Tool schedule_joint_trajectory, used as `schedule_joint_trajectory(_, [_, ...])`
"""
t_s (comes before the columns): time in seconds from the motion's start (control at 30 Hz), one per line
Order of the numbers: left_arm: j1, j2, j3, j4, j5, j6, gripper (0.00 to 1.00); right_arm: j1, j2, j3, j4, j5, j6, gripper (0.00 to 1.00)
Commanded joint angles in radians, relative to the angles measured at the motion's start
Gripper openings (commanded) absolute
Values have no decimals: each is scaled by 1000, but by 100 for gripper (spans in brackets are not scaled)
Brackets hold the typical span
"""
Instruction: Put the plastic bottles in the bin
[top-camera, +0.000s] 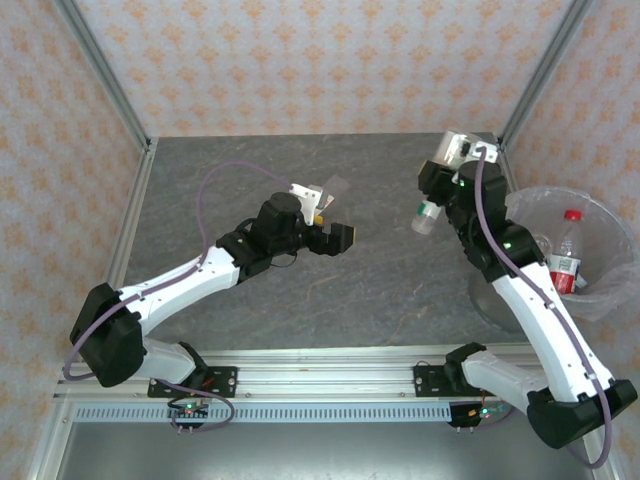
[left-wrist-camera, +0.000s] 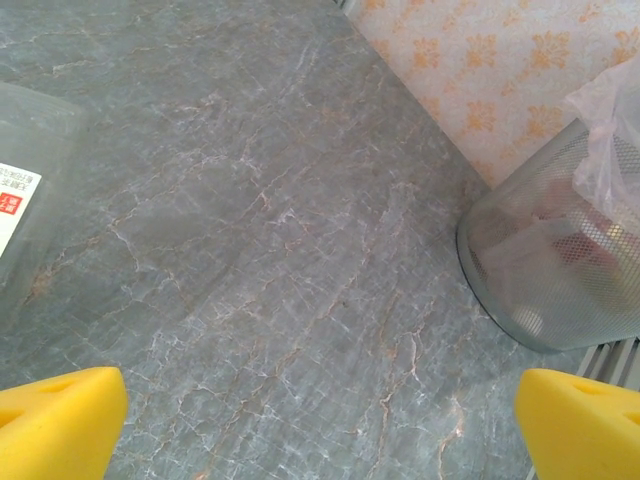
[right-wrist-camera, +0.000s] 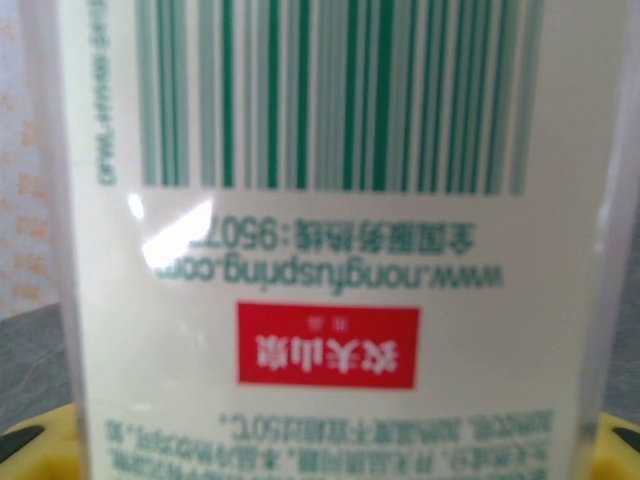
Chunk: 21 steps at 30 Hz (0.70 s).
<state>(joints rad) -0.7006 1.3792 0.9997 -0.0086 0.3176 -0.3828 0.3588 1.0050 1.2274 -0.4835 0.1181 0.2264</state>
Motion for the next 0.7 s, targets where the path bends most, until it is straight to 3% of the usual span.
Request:
schedule_joint_trajectory(0.0, [-7, 9, 36, 33, -38, 17, 100, -44, -36, 48, -82, 48, -26, 39])
schedule_joint_trajectory(0.27, [-7, 9, 25, 34, -81, 20, 100, -163, -55, 163, -212, 85, -42, 41])
schedule_joint_trajectory(0.53, [-6, 3, 25, 15, -110, 33, 100, -346, -41, 270, -321, 36, -90, 42])
schedule_joint_trajectory(0.67, [-5, 4, 22, 11, -114, 37, 100, -435, -15, 342, -389, 74, -140, 42])
